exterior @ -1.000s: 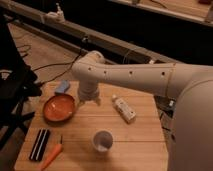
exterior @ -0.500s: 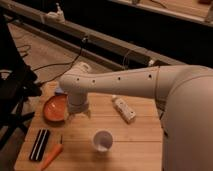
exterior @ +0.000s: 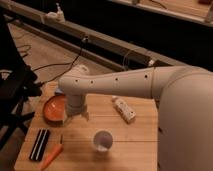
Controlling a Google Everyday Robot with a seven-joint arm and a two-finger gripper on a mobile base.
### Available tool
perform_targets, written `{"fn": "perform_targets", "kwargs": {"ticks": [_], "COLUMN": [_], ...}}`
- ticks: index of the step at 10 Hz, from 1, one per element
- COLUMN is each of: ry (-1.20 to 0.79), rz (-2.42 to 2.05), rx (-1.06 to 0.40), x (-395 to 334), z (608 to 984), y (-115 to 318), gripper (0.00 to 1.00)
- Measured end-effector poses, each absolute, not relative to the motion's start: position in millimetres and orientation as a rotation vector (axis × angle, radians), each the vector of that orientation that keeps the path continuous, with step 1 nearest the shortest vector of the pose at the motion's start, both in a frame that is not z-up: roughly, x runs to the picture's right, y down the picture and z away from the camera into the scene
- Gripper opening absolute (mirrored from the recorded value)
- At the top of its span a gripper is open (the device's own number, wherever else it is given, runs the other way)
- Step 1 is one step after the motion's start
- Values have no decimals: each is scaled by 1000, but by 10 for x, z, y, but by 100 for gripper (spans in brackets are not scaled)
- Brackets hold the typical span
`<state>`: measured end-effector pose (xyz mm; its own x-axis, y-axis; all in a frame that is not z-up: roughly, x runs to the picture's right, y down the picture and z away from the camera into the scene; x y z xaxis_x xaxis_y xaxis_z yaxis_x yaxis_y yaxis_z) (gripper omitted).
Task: Drag the pepper across the table
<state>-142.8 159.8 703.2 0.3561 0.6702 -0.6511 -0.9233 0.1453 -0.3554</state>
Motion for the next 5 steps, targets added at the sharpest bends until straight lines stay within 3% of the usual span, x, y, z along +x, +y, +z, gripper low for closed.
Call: {"fn": "perform_targets", "kwargs": {"ticks": [5], "ry": [416], "rz": [1130], "rx": [-969], "x": [-2041], "z": [7220], "y": [2217], "gripper": [67]}}
